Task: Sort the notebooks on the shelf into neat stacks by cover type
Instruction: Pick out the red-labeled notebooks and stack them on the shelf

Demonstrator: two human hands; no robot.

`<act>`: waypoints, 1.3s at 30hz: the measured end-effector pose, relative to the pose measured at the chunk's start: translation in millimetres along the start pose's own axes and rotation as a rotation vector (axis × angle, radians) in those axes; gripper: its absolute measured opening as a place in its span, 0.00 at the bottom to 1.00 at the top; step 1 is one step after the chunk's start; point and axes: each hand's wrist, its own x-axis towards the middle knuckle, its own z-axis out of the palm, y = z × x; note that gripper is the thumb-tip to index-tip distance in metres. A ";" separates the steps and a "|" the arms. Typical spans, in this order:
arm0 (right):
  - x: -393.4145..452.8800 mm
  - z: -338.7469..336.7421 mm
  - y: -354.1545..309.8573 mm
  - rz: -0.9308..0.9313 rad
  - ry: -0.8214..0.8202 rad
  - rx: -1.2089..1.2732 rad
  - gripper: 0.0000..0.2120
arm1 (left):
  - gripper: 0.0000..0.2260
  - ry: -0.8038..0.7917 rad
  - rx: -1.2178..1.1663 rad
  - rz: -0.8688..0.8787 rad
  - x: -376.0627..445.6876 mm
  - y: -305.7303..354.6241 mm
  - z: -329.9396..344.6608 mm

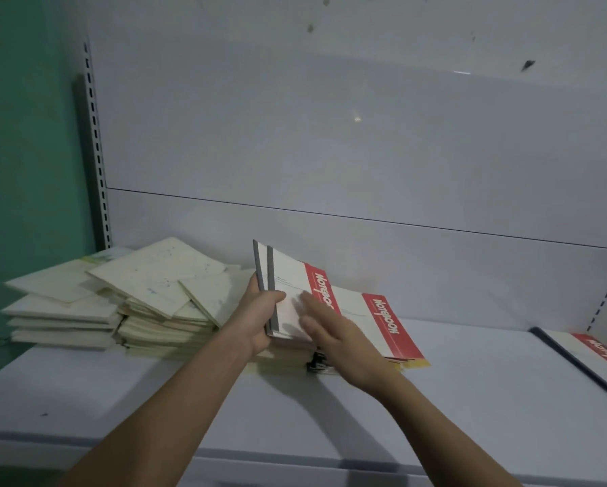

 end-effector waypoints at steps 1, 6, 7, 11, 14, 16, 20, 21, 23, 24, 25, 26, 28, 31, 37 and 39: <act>-1.0 -10.9 2.8 0.026 0.059 0.032 0.27 | 0.19 0.006 0.006 0.006 0.5 3.1 -2.4; -11.0 -47.5 44.0 0.236 0.059 -0.275 0.34 | 0.20 0.029 -0.004 0.041 3.5 14.4 -19.4; -14.3 -48.5 49.3 0.264 -0.027 -0.365 0.37 | 0.20 0.036 -0.016 0.036 4.3 14.8 -22.4; -20.7 -40.8 53.6 0.215 -0.126 -0.621 0.29 | 0.21 0.034 -0.017 0.023 5.3 13.1 -27.9; -19.9 -41.4 50.9 0.232 -0.132 -0.526 0.25 | 0.19 0.005 0.011 0.012 1.8 11.5 -29.5; -19.9 -42.4 52.7 0.253 -0.071 -0.295 0.22 | 0.18 -0.018 0.012 0.005 -0.2 10.5 -31.7; -18.0 -31.2 36.8 0.169 0.297 0.002 0.18 | 0.18 -0.061 -0.015 0.020 -5.6 8.4 -32.9; -17.7 -24.0 26.4 0.135 0.348 0.019 0.17 | 0.18 -0.077 -0.023 0.027 -7.3 7.4 -32.1; -18.5 -6.3 4.7 0.070 0.359 -0.038 0.18 | 0.16 -0.098 -0.026 0.032 -10.4 4.0 -29.8; -18.7 3.6 -1.5 0.046 0.347 -0.085 0.19 | 0.15 -0.097 -0.028 0.029 -11.3 1.4 -28.9; -19.8 13.1 -6.6 0.036 0.328 -0.126 0.20 | 0.15 -0.094 -0.035 0.027 -12.5 -1.7 -28.1; -21.4 22.0 -10.7 0.029 0.303 -0.164 0.22 | 0.15 -0.093 -0.047 0.029 -13.1 -5.7 -27.7; -24.3 39.4 -14.4 0.017 0.218 -0.274 0.25 | 0.14 -0.104 -0.078 0.037 -16.7 -12.6 -26.1; -30.1 57.2 -16.5 0.027 0.108 -0.438 0.26 | 0.11 -0.124 -0.078 0.041 -25.0 -20.4 -25.4; -42.4 35.0 -17.7 -0.014 0.106 -0.201 0.23 | 0.20 -0.094 -0.043 0.087 -36.7 -23.3 -22.0; -49.3 19.1 -11.9 0.047 0.277 -0.134 0.23 | 0.20 -0.083 -0.066 0.086 -43.6 -22.4 -13.0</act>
